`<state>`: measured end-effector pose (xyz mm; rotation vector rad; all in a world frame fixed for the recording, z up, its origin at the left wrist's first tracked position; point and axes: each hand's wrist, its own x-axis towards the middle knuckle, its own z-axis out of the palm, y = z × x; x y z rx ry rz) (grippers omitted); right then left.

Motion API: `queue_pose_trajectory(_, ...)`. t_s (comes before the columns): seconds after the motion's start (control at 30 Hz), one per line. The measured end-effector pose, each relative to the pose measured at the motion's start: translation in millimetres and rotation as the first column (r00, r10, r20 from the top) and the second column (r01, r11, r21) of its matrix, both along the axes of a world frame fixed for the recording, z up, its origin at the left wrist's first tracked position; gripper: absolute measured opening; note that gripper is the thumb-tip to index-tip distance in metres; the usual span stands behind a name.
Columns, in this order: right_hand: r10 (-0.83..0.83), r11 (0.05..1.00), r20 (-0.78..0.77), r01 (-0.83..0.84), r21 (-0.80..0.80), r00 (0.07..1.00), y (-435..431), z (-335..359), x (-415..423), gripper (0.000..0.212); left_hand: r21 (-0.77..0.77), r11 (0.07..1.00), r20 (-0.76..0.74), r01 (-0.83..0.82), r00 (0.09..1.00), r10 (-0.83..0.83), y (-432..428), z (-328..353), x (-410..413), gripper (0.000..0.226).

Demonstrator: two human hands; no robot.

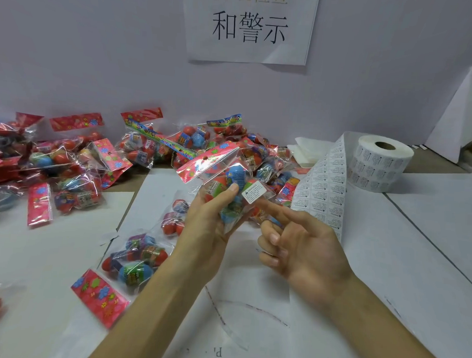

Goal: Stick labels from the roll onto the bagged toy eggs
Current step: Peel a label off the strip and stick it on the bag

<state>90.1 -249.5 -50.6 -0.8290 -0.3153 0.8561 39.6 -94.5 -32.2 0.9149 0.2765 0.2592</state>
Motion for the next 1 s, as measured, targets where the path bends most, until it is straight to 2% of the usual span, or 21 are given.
queue_pose_trajectory(0.5, 0.010, 1.000, -0.034, -0.010, 0.002, 0.999, -1, 3, 0, 0.048, 0.092, 0.995, -0.003, -0.048, 0.999, 0.049, 1, -7, 3, 0.056)
queue_pose_trajectory(1.0, 0.060, 0.998, -0.011, -0.060, -0.024, 0.998, 3, 6, -5, 0.050, 0.112, 0.962, -0.024, -0.247, 0.968, 0.252, 2, -14, 7, 0.044)
